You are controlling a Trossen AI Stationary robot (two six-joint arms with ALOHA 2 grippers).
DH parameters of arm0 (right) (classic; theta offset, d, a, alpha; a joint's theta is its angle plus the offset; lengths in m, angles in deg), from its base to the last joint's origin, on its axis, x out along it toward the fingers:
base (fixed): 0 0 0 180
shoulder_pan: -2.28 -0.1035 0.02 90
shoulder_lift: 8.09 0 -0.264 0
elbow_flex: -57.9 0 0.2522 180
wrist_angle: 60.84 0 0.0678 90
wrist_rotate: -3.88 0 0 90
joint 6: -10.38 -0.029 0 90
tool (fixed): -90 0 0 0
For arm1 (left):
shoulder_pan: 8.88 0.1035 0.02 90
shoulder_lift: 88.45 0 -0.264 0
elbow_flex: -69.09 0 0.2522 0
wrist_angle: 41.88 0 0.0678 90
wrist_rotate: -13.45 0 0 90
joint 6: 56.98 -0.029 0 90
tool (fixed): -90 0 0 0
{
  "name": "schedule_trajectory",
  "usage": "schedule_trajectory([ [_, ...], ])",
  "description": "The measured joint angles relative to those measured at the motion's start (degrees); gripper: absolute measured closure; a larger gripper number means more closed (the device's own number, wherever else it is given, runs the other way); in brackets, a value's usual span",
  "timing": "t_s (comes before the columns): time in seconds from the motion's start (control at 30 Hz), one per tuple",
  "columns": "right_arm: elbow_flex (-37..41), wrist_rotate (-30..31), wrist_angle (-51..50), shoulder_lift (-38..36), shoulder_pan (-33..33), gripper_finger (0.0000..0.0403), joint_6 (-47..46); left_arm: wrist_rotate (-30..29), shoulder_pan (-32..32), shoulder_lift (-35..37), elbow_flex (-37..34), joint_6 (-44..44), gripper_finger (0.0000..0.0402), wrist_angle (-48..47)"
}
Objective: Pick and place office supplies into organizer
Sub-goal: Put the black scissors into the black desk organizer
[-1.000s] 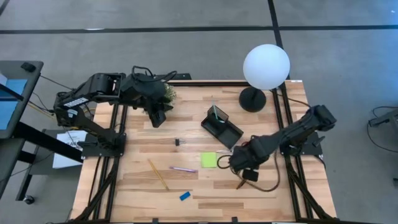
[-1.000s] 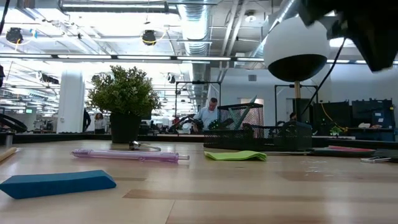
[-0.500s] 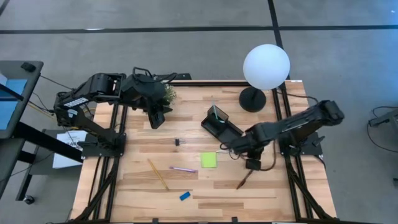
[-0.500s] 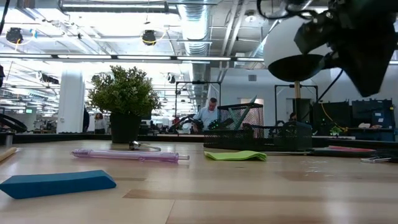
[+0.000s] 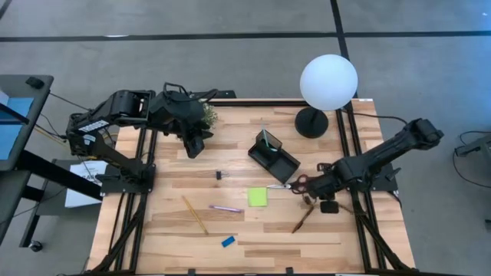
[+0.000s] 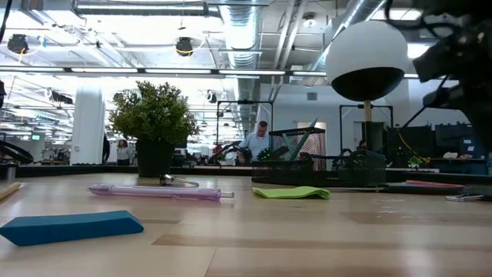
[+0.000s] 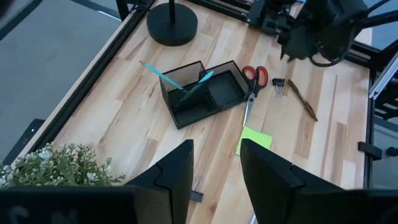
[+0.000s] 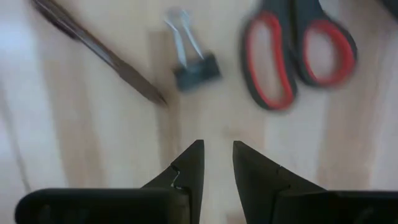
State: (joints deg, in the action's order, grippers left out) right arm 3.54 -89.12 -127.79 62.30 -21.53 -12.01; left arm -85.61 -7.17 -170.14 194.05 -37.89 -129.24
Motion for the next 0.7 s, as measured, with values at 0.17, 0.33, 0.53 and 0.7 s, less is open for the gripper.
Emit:
schedule_trajectory([
  [0.17, 4.38, 2.76, 8.73, -5.16, -1.78, 0.0326, 1.77, -0.06, 0.0, 0.0, 0.0, 1.22, 0.0274, 0.04],
  [0.33, 6.66, 9.34, 8.96, -5.51, -1.14, 0.0326, 2.17, -0.26, 0.0, 0.02, 0.0, 1.8, 0.0274, 0.1],
  [0.53, 7.12, 5.78, 11.39, -0.86, 2.25, 0.0326, 3.36, -0.35, 0.0, 0.02, 0.0, 3.0, 0.0274, 0.48],
  [0.7, 7.12, 6.3, 13.61, 4.11, 3.55, 0.0326, 5.19, -0.37, 0.0, 0.02, 0.0, 4.53, 0.0274, 1.08],
])
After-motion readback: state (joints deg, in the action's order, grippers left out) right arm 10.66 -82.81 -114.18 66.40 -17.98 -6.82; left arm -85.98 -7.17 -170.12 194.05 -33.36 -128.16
